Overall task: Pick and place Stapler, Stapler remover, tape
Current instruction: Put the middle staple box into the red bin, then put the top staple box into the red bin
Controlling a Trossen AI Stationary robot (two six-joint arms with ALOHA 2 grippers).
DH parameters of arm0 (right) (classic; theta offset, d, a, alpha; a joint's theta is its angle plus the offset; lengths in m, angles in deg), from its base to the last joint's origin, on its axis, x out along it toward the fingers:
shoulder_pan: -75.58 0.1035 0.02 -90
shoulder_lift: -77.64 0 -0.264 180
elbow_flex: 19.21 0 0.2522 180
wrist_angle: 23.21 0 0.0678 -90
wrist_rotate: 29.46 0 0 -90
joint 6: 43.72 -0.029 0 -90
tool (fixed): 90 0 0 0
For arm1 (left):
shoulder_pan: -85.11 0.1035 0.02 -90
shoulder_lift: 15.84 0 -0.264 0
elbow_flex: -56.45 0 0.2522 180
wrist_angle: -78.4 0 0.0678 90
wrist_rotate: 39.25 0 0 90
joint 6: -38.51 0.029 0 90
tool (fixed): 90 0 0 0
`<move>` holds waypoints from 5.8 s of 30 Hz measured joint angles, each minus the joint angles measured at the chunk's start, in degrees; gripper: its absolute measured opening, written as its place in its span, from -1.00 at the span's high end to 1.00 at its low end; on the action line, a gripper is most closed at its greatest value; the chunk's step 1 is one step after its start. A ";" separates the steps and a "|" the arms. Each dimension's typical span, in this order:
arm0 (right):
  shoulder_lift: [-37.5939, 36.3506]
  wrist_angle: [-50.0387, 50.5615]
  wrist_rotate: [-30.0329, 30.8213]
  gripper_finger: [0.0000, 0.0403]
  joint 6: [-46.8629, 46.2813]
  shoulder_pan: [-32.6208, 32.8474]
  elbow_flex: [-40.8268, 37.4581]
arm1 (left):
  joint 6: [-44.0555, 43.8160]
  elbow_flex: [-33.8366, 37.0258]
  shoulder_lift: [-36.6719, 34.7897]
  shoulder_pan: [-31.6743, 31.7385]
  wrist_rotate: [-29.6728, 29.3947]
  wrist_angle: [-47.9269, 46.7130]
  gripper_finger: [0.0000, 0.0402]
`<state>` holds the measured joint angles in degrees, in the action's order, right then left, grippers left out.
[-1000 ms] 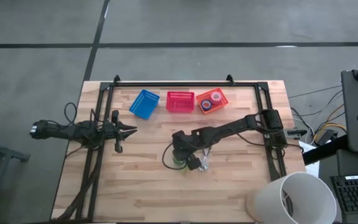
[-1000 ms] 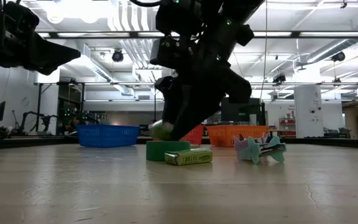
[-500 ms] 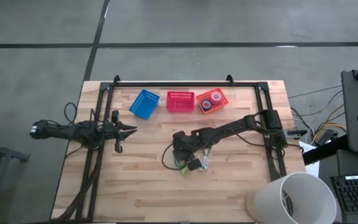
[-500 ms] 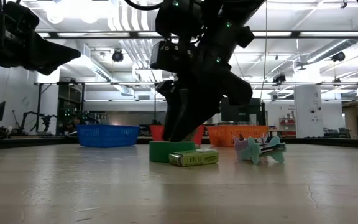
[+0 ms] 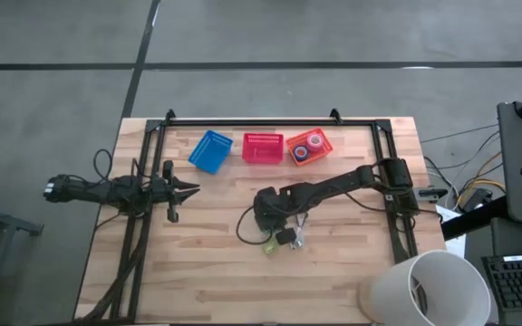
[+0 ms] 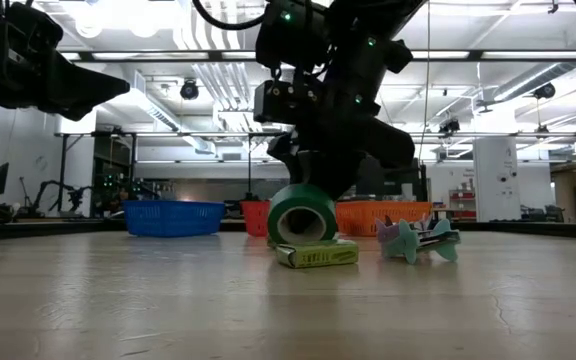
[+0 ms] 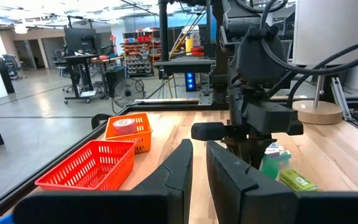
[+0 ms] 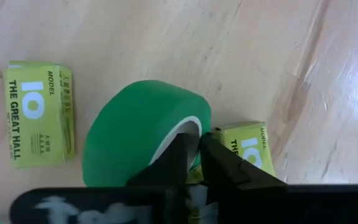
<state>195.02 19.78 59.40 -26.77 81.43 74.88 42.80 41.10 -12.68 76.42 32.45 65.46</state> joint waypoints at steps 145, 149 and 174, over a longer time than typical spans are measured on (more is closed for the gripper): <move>0.24 10.09 -0.35 0.09 10.62 -8.86 9.02 | 0.00 0.00 -0.02 0.00 -0.02 0.00 0.75; 1.43 9.55 -0.55 0.04 11.19 -7.45 8.90 | 0.00 0.00 -0.02 0.00 0.00 0.00 0.75; 6.54 7.84 -0.42 0.40 11.56 -7.15 8.92 | -0.01 0.00 0.00 0.00 -0.02 0.00 0.75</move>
<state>201.56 27.62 58.98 -15.21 74.28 83.80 42.78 41.10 -12.68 76.42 32.43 65.46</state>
